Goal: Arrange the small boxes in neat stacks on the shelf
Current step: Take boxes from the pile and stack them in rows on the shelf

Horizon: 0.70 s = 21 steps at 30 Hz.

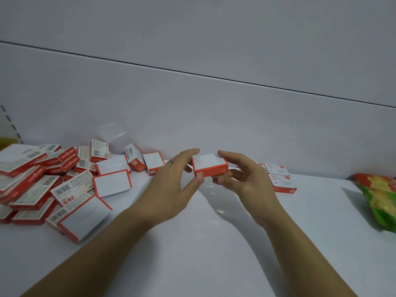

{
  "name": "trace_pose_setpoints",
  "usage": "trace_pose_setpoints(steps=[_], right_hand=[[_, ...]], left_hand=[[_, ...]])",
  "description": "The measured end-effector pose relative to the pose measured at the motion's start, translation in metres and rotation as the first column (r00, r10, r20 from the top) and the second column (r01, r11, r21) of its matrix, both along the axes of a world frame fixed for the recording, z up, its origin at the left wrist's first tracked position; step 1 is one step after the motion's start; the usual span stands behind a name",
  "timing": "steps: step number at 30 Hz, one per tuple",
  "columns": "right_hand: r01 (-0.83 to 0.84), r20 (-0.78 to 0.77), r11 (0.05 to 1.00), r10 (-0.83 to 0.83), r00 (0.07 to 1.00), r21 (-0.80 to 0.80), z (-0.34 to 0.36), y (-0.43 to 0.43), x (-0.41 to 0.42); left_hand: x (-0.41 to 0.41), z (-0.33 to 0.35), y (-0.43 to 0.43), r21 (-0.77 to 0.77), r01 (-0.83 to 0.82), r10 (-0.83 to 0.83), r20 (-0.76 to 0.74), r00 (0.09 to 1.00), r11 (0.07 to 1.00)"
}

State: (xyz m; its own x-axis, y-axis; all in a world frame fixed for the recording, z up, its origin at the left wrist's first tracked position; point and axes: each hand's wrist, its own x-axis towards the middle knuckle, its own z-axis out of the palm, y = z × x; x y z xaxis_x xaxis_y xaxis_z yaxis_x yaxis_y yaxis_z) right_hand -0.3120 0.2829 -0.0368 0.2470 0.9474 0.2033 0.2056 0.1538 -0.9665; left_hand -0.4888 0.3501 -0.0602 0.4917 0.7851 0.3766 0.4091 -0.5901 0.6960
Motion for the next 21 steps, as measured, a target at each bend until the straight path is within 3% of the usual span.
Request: trace_pose_setpoints(steps=[4,8,13,17,21], right_hand=[[0.065,0.038,0.998,-0.066,0.997,0.014,0.001,0.001,-0.001],[0.057,0.017,0.998,-0.056,0.998,-0.024,0.002,0.001,-0.007],[0.047,-0.026,0.994,-0.05,0.998,-0.096,0.002,-0.001,-0.008],[0.015,-0.123,0.997,-0.024,0.992,-0.078,0.003,-0.001,-0.007],[-0.029,-0.058,0.992,0.022,0.998,-0.12,0.004,-0.001,-0.005]], left_hand=[[0.004,0.005,-0.004,-0.121,0.086,-0.063,0.179,0.982,0.989],[0.005,0.01,-0.004,-0.292,0.097,0.002,0.322,0.947,0.952],[0.007,0.013,-0.004,-0.494,0.108,0.089,0.358,0.93,0.863],[0.006,0.012,-0.004,-0.508,0.085,0.081,0.295,0.952,0.857],[0.007,0.009,-0.004,-0.524,0.118,0.046,0.29,0.956,0.844]])
